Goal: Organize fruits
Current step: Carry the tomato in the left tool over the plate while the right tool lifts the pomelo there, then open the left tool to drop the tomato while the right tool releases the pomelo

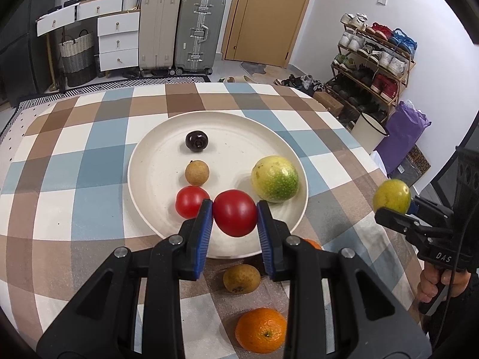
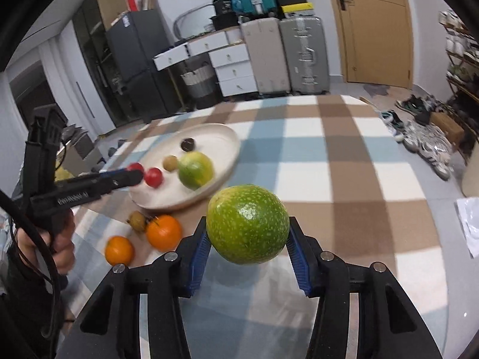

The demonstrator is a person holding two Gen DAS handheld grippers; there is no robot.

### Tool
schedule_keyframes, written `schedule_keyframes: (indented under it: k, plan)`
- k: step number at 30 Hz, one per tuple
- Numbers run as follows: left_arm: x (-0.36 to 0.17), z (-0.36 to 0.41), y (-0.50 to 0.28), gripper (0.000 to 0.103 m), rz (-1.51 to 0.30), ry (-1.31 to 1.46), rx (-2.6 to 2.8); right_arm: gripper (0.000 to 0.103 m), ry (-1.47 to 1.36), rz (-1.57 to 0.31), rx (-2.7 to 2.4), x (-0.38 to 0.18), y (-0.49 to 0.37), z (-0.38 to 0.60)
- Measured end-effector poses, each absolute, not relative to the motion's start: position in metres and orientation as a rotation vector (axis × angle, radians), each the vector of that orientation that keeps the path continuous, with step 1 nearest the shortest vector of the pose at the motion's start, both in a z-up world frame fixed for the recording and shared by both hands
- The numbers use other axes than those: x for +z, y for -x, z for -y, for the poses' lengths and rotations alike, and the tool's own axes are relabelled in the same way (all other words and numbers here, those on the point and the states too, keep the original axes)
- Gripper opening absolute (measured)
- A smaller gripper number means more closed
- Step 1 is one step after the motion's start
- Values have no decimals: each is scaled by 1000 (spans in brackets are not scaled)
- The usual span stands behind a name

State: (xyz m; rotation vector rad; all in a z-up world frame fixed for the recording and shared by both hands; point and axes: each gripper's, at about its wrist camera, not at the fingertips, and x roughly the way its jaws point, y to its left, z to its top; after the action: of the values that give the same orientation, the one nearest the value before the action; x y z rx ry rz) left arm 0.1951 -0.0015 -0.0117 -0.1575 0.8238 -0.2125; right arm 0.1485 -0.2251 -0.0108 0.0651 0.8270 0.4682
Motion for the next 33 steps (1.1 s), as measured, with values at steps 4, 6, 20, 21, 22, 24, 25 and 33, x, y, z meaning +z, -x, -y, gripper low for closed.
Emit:
schedule_keyframes:
  k: [4, 6, 20, 21, 22, 24, 25, 33]
  plan:
    - [-11, 2, -197, 27, -823, 147, -210, 49, -58, -816, 529, -4, -163, 195]
    - [-10, 1, -199, 27, -823, 150, -212, 49, -44, -813, 547, -2, -170, 183]
    - [-13, 11, -222, 27, -798, 105, -169, 49, -61, -817, 560, 6, -230, 155]
    - [-13, 10, -224, 27, -799, 103, -166, 49, -60, -819, 554, 5, -233, 154]
    - [-14, 10, -225, 27, -797, 104, -164, 49, -52, -823, 543, 3, -237, 152]
    - [-17, 8, -229, 27, -797, 110, -158, 49, -40, -835, 522, -1, -245, 150]
    - [-18, 7, -232, 27, -800, 113, -154, 49, -38, -840, 518, -2, -247, 149]
    - [-23, 6, -236, 27, -802, 114, -151, 50, -67, -882, 496, -17, -267, 148]
